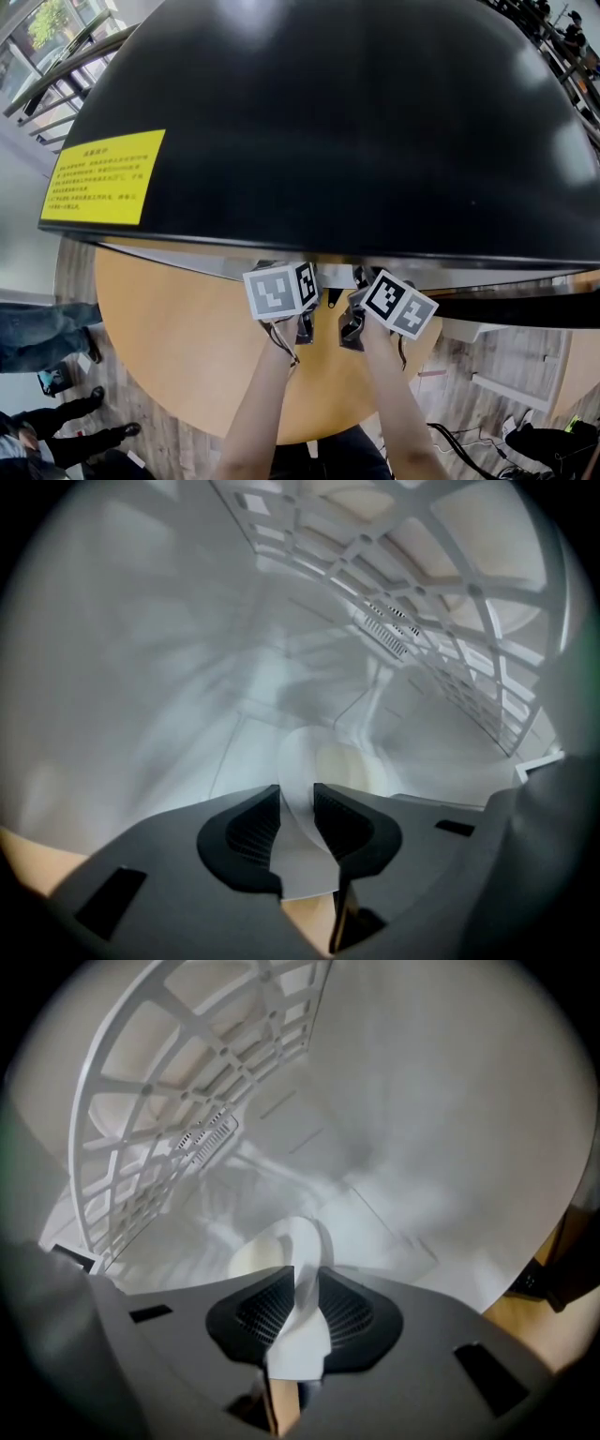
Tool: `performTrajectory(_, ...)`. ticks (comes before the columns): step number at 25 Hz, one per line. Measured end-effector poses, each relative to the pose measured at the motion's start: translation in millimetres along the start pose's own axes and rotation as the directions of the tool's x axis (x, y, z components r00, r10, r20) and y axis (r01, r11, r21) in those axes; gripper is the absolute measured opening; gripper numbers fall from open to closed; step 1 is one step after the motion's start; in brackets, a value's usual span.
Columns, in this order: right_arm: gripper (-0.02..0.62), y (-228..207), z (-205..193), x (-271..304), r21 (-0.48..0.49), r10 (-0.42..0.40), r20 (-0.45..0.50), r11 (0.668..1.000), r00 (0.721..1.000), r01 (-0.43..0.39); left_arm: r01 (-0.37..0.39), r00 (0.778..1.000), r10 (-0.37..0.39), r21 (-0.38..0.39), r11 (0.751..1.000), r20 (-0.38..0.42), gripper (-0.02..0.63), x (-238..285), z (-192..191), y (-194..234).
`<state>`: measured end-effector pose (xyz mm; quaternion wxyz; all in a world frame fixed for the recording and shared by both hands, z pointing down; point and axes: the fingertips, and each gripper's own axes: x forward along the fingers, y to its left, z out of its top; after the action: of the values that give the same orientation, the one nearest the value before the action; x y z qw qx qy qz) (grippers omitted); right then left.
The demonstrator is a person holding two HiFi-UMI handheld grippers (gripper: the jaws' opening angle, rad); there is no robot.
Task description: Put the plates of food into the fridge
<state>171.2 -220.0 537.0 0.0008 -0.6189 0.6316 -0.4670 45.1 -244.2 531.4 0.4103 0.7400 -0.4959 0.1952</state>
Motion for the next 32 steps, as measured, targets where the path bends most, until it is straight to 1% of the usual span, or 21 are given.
performTrajectory(1, 0.069, -0.3, 0.1, 0.1, -0.01, -0.009, -0.005, 1.0, 1.0, 0.009, -0.018, 1.0, 0.018, 0.028, 0.999, 0.001, 0.097, -0.1, 0.6, 0.1)
performTrajectory(2, 0.068, -0.5, 0.3, 0.1, -0.023, -0.018, -0.008, 1.0, 1.0, 0.018, -0.05, 0.999, 0.05, 0.076, 0.996, 0.005, 0.097, -0.6, 1.9, 1.0)
performTrajectory(3, 0.069, -0.5, 0.8, 0.1, -0.036, -0.026, -0.009, 0.999, 1.0, 0.026, -0.091, 0.996, 0.09, 0.137, 0.986, 0.016, 0.097, -1.7, 4.3, 2.3)
performTrajectory(4, 0.069, -0.6, 1.5, 0.1, -0.046, -0.032, -0.008, 0.998, 0.999, 0.031, -0.13, 0.991, 0.127, 0.198, 0.972, 0.029, 0.097, -2.8, 7.2, 2.9)
performTrajectory(5, 0.069, -0.6, 2.3, 0.3, -0.05, -0.034, -0.007, 0.998, 0.999, 0.034, -0.155, 0.988, 0.15, 0.24, 0.958, 0.04, 0.097, -3.3, 9.4, 2.6)
performTrajectory(6, 0.069, -0.7, 2.7, 0.6, -0.049, -0.034, -0.005, 0.998, 0.999, 0.034, -0.161, 0.987, 0.156, 0.255, 0.953, 0.043, 0.097, -2.8, 9.9, 1.8)
performTrajectory(7, 0.069, -0.7, 2.7, 0.8, -0.045, -0.033, -0.004, 0.998, 0.999, 0.033, -0.155, 0.988, 0.149, 0.245, 0.957, 0.041, 0.097, -1.5, 9.4, 1.3)
performTrajectory(9, 0.067, -1.0, 2.8, 0.5, -0.042, -0.032, 0.003, 0.999, 0.999, 0.032, -0.133, 0.991, 0.126, 0.196, 0.972, 0.047, 0.097, 0.7, 7.9, 2.7)
performTrajectory(11, 0.067, -2.3, 6.1, -2.0, -0.05, -0.036, 0.032, 0.998, 0.999, 0.037, -0.121, 0.992, 0.113, 0.163, 0.979, 0.059, 0.097, 0.0, 7.2, 5.5)
performTrajectory(14, 0.067, -4.5, 14.1, -8.7, -0.087, -0.043, 0.098, 0.995, 0.994, 0.051, -0.102, 0.993, 0.091, 0.15, 0.983, 0.078, 0.097, -5.4, 7.2, 7.3)
performTrajectory(18, 0.067, -1.3, 15.0, -16.4, -0.134, -0.015, 0.147, 0.99, 0.989, 0.035, -0.061, 0.99, 0.045, 0.125, 0.99, 0.131, 0.095, -13.8, 6.9, 7.1)
performTrajectory(23, 0.067, -0.7, 17.0, -31.8, -0.199, -0.008, 0.205, 0.979, 0.979, 0.05, -0.026, 0.979, -0.003, 0.141, 0.99, 0.203, 0.095, -29.2, 3.3, 3.8)
performTrajectory(27, 0.066, -1.0, 24.1, -51.1, -0.251, -0.006, 0.257, 0.965, 0.967, 0.072, -0.038, 0.973, 0.006, 0.138, 0.99, 0.229, 0.094, -44.8, -1.8, 6.0)
performTrajectory(28, 0.066, -0.2, 26.5, -58.2, -0.259, -0.002, 0.273, 0.963, 0.962, 0.075, -0.05, 0.971, 0.013, 0.146, 0.988, 0.24, 0.08, -50.2, -2.6, 6.3)
performTrajectory(30, 0.063, 3.6, 28.6, -74.0, -0.272, 0.009, 0.303, 0.959, 0.953, 0.077, -0.074, 0.963, 0.026, 0.17, 0.983, 0.269, 0.015, -63.7, -4.9, 6.9)
performTrajectory(32, 0.057, 10.2, 26.9, -89.7, -0.283, 0.027, 0.321, 0.957, 0.947, 0.069, -0.08, 0.956, 0.021, 0.192, 0.978, 0.294, 0.008, -77.9, -8.9, 5.4)
